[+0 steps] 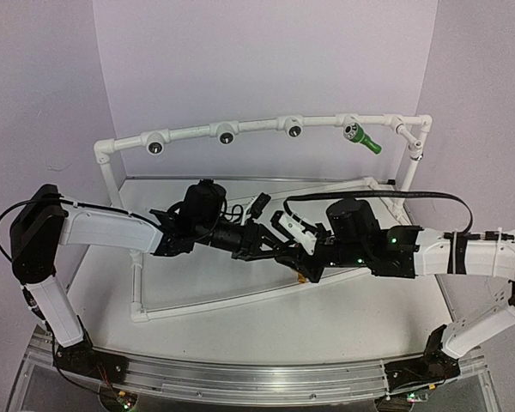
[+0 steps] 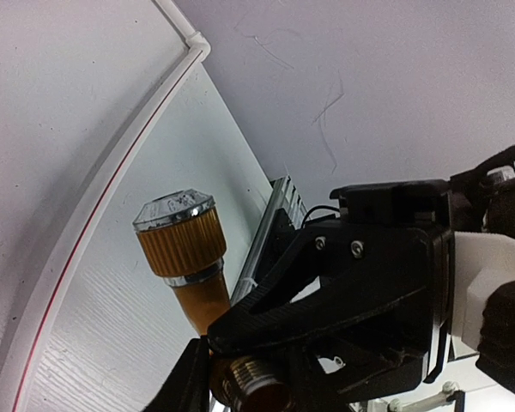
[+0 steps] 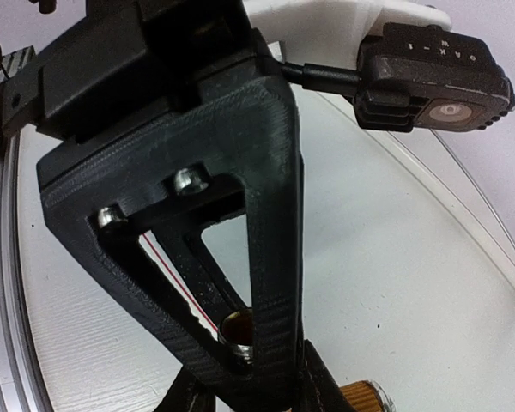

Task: Install the water faucets
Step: Pass from the right arm to the left, then pass from the left arm to the right

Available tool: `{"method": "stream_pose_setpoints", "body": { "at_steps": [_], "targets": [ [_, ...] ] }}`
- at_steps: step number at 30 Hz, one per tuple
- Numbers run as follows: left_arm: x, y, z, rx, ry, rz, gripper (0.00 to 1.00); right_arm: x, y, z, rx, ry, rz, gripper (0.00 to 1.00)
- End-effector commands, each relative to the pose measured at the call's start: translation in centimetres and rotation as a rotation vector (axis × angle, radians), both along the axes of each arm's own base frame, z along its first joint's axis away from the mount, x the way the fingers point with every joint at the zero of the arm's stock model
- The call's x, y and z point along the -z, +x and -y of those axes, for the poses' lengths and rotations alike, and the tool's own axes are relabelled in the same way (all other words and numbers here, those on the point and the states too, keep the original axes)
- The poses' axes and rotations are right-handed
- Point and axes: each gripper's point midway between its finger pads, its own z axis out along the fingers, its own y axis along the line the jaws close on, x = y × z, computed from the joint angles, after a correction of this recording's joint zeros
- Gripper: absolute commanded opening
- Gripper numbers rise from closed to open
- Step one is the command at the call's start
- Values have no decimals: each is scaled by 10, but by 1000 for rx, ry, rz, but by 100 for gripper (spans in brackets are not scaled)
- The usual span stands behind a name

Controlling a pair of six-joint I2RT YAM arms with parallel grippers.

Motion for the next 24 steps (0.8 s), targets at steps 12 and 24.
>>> {"method": "stream_pose_setpoints", "body": {
  "at_steps": [12, 24],
  "targets": [
    [-122, -32, -60, 43, -338, 522, 0, -84, -18, 39, 289, 434, -287, 98],
    [-177, -68, -80, 135, -563, 524, 0, -157, -53, -6, -69, 681, -551, 83]
  ]
}}
